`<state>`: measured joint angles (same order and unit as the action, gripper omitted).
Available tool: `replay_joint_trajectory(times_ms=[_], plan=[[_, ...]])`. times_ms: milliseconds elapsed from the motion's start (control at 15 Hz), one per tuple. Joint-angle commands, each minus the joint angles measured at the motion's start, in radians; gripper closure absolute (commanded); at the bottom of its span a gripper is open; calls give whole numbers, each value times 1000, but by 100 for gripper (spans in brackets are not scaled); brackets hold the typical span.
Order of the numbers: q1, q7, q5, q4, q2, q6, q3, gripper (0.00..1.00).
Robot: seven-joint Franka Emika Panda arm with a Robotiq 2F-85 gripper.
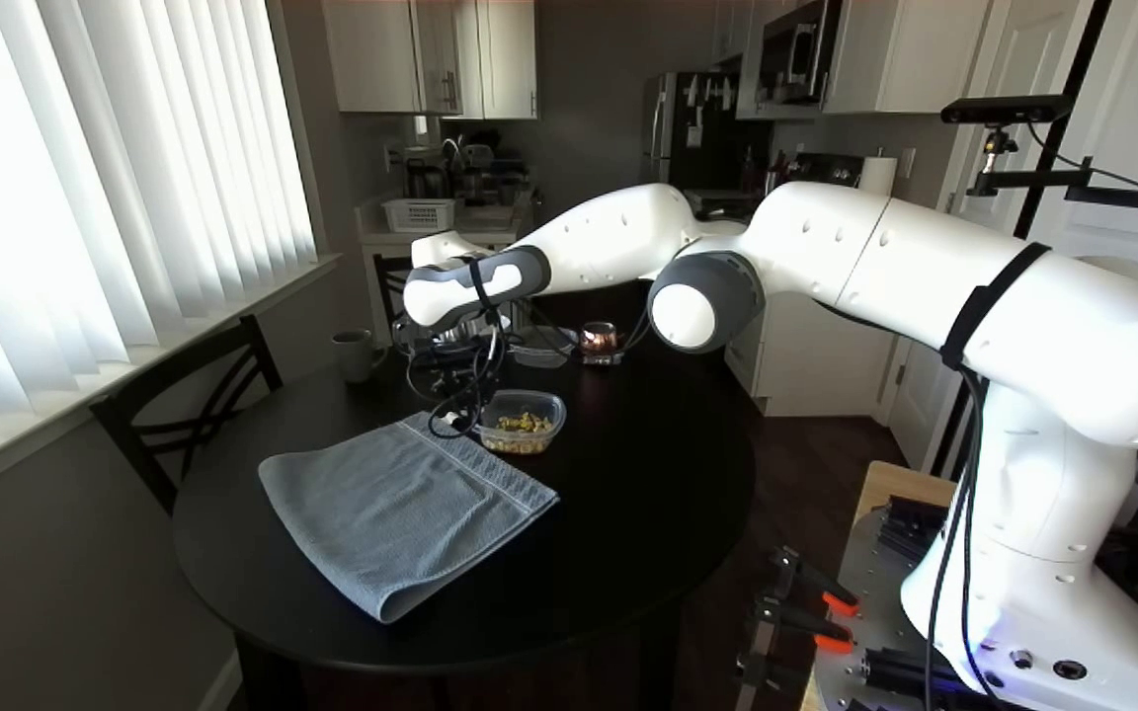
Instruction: Pour the candy in the clear bowl onto the blue towel
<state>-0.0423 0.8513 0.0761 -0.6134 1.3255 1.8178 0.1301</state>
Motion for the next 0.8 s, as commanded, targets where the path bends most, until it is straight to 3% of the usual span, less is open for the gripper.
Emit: replay_joint_trajectory(times_ms=[0,400,733], plan=[[37,-12,72,25,-27,-14,-60,98],[82,-68,196,100,-61,-20,-183,98],[111,-161,284,128,-58,-93,-295,98]])
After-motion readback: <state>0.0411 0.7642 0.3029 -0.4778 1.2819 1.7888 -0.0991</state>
